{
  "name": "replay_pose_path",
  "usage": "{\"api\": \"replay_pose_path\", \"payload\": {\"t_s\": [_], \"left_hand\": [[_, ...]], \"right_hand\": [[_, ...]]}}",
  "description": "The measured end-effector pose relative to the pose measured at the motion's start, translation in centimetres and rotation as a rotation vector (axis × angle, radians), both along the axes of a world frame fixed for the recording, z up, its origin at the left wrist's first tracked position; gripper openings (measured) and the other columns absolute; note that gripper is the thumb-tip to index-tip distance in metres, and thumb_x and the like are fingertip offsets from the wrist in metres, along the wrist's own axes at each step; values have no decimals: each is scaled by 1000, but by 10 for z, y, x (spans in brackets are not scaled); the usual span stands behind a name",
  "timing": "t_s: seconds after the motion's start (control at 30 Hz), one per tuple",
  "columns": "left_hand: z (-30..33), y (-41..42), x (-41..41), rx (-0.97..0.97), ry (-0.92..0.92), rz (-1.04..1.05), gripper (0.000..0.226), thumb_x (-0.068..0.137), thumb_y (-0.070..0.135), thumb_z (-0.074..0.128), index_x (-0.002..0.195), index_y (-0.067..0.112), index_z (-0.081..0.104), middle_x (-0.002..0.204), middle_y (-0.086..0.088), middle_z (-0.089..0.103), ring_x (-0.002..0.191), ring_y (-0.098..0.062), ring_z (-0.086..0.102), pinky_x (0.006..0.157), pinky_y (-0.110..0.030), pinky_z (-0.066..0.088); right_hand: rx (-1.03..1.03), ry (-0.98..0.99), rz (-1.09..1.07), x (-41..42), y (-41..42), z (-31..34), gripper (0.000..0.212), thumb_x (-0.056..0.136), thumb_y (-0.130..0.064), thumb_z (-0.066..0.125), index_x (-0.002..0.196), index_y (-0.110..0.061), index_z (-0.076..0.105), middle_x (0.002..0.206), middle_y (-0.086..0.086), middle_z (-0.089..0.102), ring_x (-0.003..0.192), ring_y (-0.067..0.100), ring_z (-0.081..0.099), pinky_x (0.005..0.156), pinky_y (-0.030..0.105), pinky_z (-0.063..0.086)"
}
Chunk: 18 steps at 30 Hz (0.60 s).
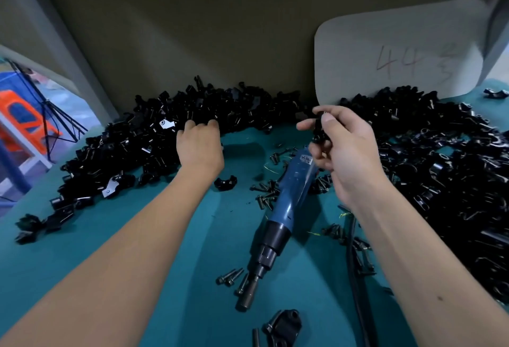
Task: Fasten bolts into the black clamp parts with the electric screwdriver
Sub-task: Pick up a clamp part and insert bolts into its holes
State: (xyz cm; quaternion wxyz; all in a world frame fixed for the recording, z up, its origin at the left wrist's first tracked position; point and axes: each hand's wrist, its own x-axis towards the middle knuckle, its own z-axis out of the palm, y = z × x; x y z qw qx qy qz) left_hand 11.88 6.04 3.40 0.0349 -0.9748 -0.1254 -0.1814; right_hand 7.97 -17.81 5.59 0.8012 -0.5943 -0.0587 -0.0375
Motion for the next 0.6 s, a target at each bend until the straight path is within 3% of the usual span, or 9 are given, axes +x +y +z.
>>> {"api": "replay_pose_path", "payload": {"t_s": [0.07,0.13,0.2,0.3,0.4,0.5,0.6], "left_hand": [[2,-12,-7,-231,-137,-25,26,98,25,71,111,9,55,102,-9,65,105,-32,56,83,-42,46],[7,-33,-18,-643,-273,-93,21,99,26,69,102,14,52,97,-3,63,90,-27,59,74,-39,49],[12,-59,-34,-1016,-379,-181,20,99,21,69,92,19,50,90,0,65,83,-22,68,75,-40,57],[11,-88,-55,-1184,-435,-220,19,95,17,71,91,26,55,92,8,64,88,-13,70,87,-44,59],[7,-99,-69,-1390,-407,-171,22,98,13,69,104,34,63,109,0,66,99,-23,70,94,-45,58],[10,-101,-82,-1723,-373,-164,25,99,1,65,113,20,72,111,-10,70,97,-24,72,92,-35,61],[12,-103,-89,-1891,-344,-212,23,96,-2,67,114,11,73,120,-17,71,110,-28,72,90,-30,61]], "right_hand": [[-25,-15,-13,-2,-6,-3,23,109,-17,50,115,-21,72,94,4,75,56,14,47,44,20,35],[-10,-1,5,-4,-9,-6,25,109,-21,52,116,-26,75,94,4,72,57,13,47,45,21,34],[17,39,49,-5,-12,-7,28,110,-28,48,117,-30,76,93,4,73,58,12,47,44,21,33],[0,70,123,-6,-20,-9,35,111,-32,42,119,-34,76,94,3,75,61,13,48,45,22,32],[71,58,181,-8,-26,-10,35,111,-25,44,125,-33,75,100,5,70,66,15,51,47,24,34],[106,28,173,-9,-26,-10,35,111,-17,46,127,-31,74,103,8,61,65,14,52,49,22,38],[96,2,195,-10,-22,-12,37,110,-11,46,125,-28,75,100,9,60,64,16,52,48,21,38]]}}
